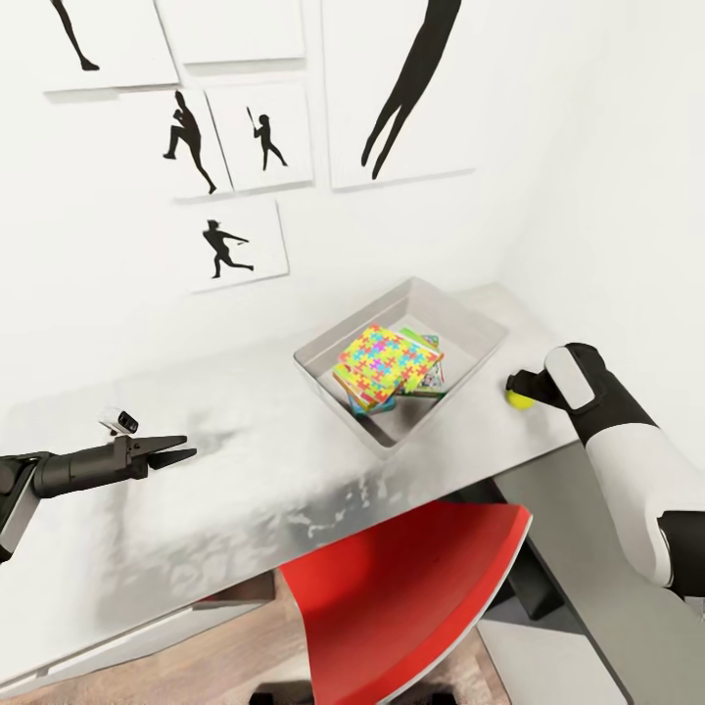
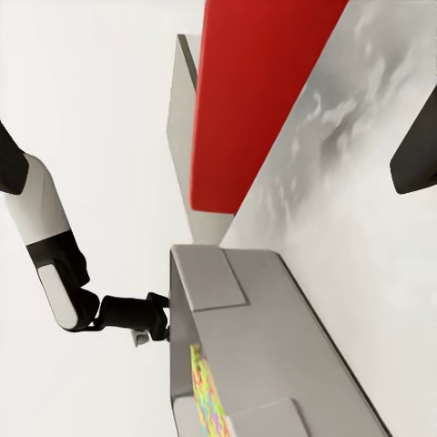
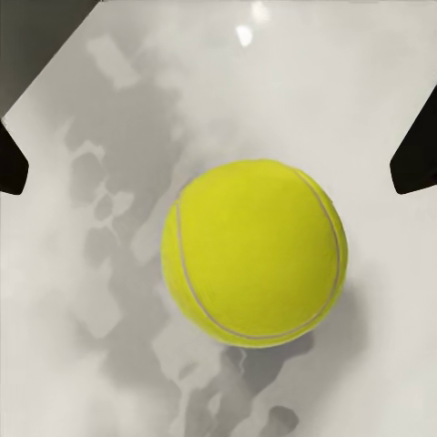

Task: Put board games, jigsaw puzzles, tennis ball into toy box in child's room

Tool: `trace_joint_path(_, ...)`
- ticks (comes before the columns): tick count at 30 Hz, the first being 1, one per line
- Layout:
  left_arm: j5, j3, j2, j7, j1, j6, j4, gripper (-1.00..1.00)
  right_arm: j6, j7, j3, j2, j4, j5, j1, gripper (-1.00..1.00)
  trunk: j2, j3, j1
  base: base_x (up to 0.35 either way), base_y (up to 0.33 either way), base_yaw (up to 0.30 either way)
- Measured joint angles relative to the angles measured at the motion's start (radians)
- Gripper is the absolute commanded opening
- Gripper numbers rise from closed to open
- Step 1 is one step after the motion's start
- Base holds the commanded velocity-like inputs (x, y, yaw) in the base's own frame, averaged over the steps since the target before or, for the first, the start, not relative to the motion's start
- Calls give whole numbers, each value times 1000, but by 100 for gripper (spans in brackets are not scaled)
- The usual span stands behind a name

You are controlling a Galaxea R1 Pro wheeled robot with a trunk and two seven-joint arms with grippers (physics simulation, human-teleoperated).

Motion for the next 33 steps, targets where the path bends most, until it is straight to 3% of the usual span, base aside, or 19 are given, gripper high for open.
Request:
trace_joint_path(14, 0, 0, 0, 0, 0, 0, 0, 100, -1, 0, 0, 30, -2, 2, -2, 100, 0, -5, 0, 0, 0, 0)
trace_joint_path(33, 0, -2, 0, 0, 0, 0, 0, 100, -1, -1, 0, 30, 2, 2, -9, 100, 0, -5, 0, 0, 0, 0)
